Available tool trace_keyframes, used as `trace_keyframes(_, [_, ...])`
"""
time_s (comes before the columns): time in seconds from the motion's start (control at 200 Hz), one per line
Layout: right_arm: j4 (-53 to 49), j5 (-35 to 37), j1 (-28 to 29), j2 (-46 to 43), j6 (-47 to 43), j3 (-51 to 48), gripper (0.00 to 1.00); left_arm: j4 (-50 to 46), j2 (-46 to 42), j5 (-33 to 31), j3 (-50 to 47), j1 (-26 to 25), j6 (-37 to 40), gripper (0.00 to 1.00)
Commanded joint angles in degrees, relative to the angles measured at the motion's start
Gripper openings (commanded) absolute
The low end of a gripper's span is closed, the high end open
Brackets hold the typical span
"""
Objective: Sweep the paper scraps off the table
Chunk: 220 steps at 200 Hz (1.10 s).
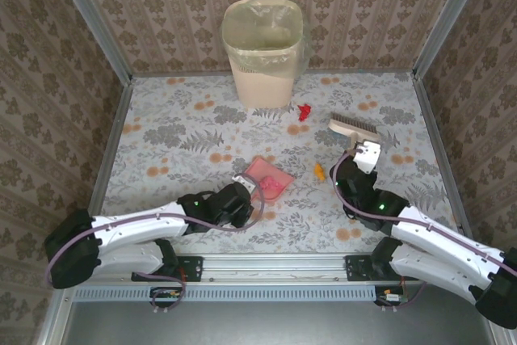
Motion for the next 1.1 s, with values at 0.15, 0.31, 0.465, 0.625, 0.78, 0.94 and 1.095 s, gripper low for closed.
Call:
trace_keyframes(0.15, [13.1,-1.4,-1.8,-3.7,-10.1,-5.0,0.0,-5.6,-7.9,-1.3,2.7,-0.6,-1.6,0.0])
trace_keyframes(0.31, [13.9,-4.8,-3.2,-6.0,-11.2,-6.8,0.0,-13.6,-8.8,-2.9,10.1,-0.8,-2.2,0.0])
trace_keyframes(0.465, [15.9,-8.8,-4.8,-7.0,-12.4,-8.9,0.0,-21.1,-6.6,-4.1,19.7,-0.8,-2.2,0.0])
trace_keyframes(0.625, [15.3,-8.8,-5.8,-6.9,-11.8,-9.1,0.0,-29.9,-0.6,-5.7,32.9,-0.1,-2.0,0.0])
trace_keyframes(0.78, [15.9,-9.5,-6.1,-6.6,-11.7,-9.6,0.0,-35.1,5.8,-3.6,45.3,3.0,-2.1,0.0])
trace_keyframes(0.94, [15.8,-10.1,-6.3,-6.3,-11.5,-9.6,0.0,-38.2,12.1,-1.7,58.0,7.5,-1.0,0.0])
trace_keyframes(1.095, [15.8,-10.4,-6.3,-6.0,-11.5,-9.5,0.0,-39.8,18.4,3.6,69.8,13.8,-0.2,0.0])
